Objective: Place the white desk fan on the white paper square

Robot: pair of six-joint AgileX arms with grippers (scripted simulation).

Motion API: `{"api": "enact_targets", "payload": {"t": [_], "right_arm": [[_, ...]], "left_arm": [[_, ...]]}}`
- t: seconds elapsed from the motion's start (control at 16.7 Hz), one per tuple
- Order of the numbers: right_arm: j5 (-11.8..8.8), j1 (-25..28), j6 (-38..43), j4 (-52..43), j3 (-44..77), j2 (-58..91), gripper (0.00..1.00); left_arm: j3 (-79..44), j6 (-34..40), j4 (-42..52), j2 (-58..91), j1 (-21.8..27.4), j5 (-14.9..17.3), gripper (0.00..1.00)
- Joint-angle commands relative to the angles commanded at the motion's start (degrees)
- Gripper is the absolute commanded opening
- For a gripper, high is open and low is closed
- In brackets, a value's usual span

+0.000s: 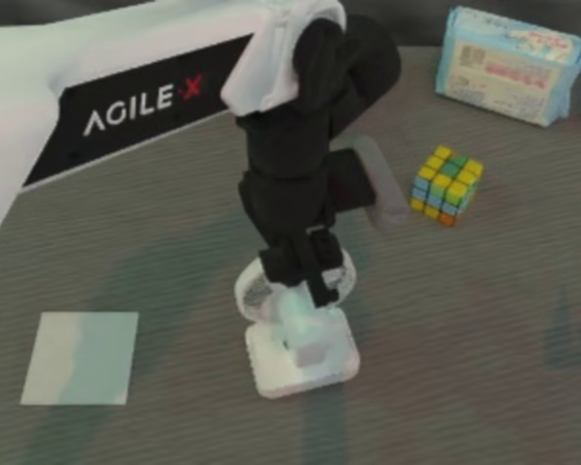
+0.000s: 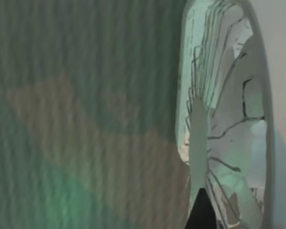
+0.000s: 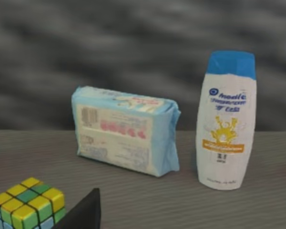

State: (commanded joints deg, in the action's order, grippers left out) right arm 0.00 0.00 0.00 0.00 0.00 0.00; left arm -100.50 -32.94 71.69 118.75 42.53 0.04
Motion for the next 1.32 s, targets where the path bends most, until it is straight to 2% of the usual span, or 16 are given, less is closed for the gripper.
{"api": "enact_targets", "payload": {"t": [0.42, 0.84, 1.14, 1.32], "right_arm": [[0.0, 0.0, 0.0, 0.0, 0.0, 0.0, 1.00], [0.0, 0.0, 0.0, 0.0, 0.0, 0.0, 1.00], [0.0, 0.0, 0.0, 0.0, 0.0, 0.0, 1.00], [0.0, 0.0, 0.0, 0.0, 0.0, 0.0, 1.00]], "left_arm": [[-0.1, 0.0, 0.2, -0.4, 0.0, 0.1, 0.00], [-11.2, 0.1, 10.9, 0.0, -0.9, 0.1, 0.00], [-11.7, 0.0, 11.3, -0.1, -0.7, 0.0, 0.00], [-10.1, 3.4, 12.4, -0.6, -1.3, -0.7, 0.00]]}}
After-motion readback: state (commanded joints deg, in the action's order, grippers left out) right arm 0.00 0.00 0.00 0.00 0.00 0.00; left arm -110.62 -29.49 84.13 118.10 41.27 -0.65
